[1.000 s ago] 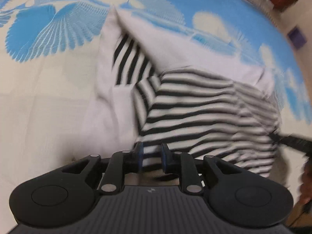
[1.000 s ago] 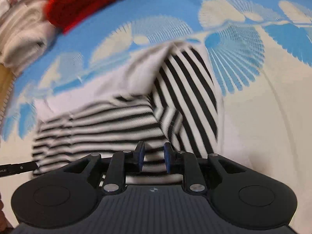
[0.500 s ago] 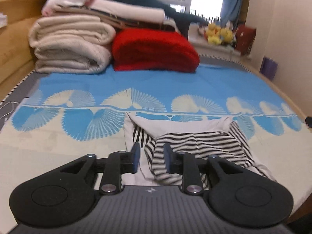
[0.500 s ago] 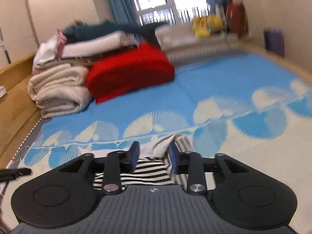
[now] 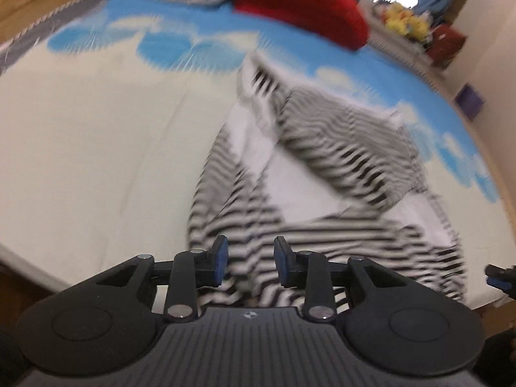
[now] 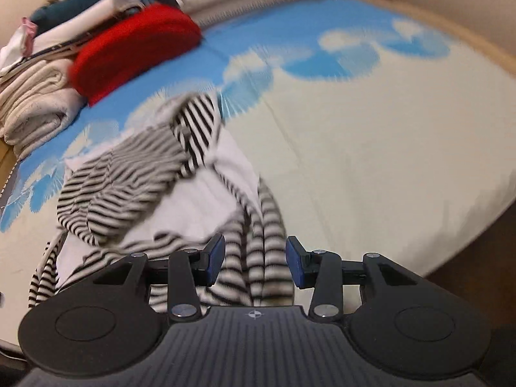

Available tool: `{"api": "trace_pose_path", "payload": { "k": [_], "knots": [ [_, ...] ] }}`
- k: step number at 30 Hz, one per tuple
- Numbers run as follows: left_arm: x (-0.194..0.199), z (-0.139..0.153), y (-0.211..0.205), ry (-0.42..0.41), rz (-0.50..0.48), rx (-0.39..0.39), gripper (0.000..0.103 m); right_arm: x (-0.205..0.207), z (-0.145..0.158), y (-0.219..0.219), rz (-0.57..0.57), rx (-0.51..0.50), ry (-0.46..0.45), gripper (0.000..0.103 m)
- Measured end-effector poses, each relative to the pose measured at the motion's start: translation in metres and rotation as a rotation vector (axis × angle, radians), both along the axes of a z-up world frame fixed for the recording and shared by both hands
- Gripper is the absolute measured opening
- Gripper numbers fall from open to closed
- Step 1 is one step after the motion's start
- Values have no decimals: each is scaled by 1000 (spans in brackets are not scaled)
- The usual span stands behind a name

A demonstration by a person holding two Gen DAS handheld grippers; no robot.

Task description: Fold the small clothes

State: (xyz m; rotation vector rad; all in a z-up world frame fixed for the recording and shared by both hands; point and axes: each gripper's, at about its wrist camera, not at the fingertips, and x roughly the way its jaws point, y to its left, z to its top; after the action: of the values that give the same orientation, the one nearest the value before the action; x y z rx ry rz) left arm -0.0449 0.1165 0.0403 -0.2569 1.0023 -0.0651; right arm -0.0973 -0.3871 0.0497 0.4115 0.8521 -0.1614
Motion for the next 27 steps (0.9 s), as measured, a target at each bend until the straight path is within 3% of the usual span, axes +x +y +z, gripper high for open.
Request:
{"api": "trace_pose_path", "payload": {
  "k": [2,4,5,9,11,12,13,14,15,16,17,20,22,23,27],
  "knots": [
    [11,-20,5,110,40,-41,44,3,-16,3,33,38,54,44],
    [17,-31,6,161,51,-79,61,8,-30,5,43,37,101,44],
    [18,-35,6,168,64,-79,63,9,-34,6,45,45,115,45],
    [22,-42,3,197,70,-63,64,16,-49,8,45,115,141,45],
    [23,-45,2,213,80,-38,63,21,-57,13,65,103,167,46],
    [23,-48,2,220,87,-31,63,24,-59,15,70,87,180,46],
    [24,-51,4,230,97,-24,54,24,-60,15,69,76,191,46],
    [26,-54,4,237,105,-20,45,27,-63,16,63,74,206,46],
    [26,-55,5,241,102,-20,28,28,-66,15,55,81,217,46],
    [26,-55,6,237,93,-22,17,29,-69,14,45,90,226,46],
    [26,-53,6,227,85,-20,12,30,-70,14,35,92,231,46],
    [20,-43,3,172,80,31,11,32,-72,18,30,78,228,43],
    [16,-38,5,155,96,29,11,30,-69,18,24,81,211,12],
    [16,-38,5,158,104,21,12,29,-67,16,18,92,203,12],
    [19,-49,10,220,126,-26,31,25,-65,11,2,105,199,11]
  ]
}}
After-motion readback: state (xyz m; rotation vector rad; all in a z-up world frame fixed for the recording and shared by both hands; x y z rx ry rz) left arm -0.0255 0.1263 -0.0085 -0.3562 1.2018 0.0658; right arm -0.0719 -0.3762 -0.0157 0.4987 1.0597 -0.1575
